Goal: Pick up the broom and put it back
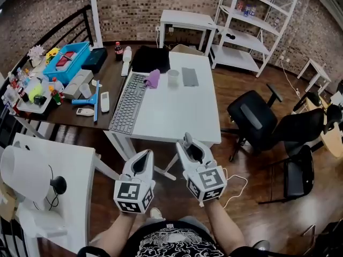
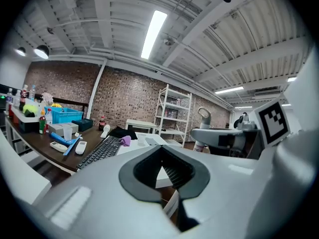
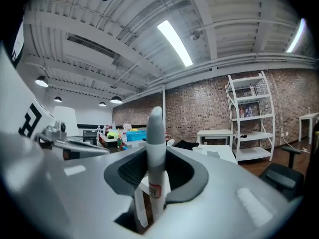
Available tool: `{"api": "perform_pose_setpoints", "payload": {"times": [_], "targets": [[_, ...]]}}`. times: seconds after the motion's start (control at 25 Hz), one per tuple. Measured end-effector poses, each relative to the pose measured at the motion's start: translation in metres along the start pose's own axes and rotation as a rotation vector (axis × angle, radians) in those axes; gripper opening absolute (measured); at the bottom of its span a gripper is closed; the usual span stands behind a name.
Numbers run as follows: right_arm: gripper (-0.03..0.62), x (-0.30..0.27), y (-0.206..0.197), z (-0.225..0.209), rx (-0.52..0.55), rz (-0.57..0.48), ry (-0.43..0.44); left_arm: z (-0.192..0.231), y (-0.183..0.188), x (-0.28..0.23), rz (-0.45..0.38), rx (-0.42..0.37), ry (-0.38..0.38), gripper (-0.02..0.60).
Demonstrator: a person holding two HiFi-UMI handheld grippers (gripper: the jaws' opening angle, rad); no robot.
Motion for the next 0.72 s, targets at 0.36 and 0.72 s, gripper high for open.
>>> {"api": "perform_pose_setpoints", "payload": {"times": [0.36, 0.72], "targets": [[0.089, 0.049, 0.059, 0.001, 0.026, -0.072, 0.078, -0.053, 0.026, 0.004, -0.036, -0.028, 0.002, 0.005], [0.089, 0.083, 0.053, -0.008, 0.012, -0.060, 0.049, -0.085, 0.043, 0.007, -0.080, -0.044, -0.001, 0.005]]}}
Point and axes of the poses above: the fingertips, and each gripper's own axes: x backward along the fingers, z to its left, y out of its top, the point moved 10 cm from there along x, backward along the fingers, and after that the axes turned 13 degrees about -x, right-handed, at the moved point
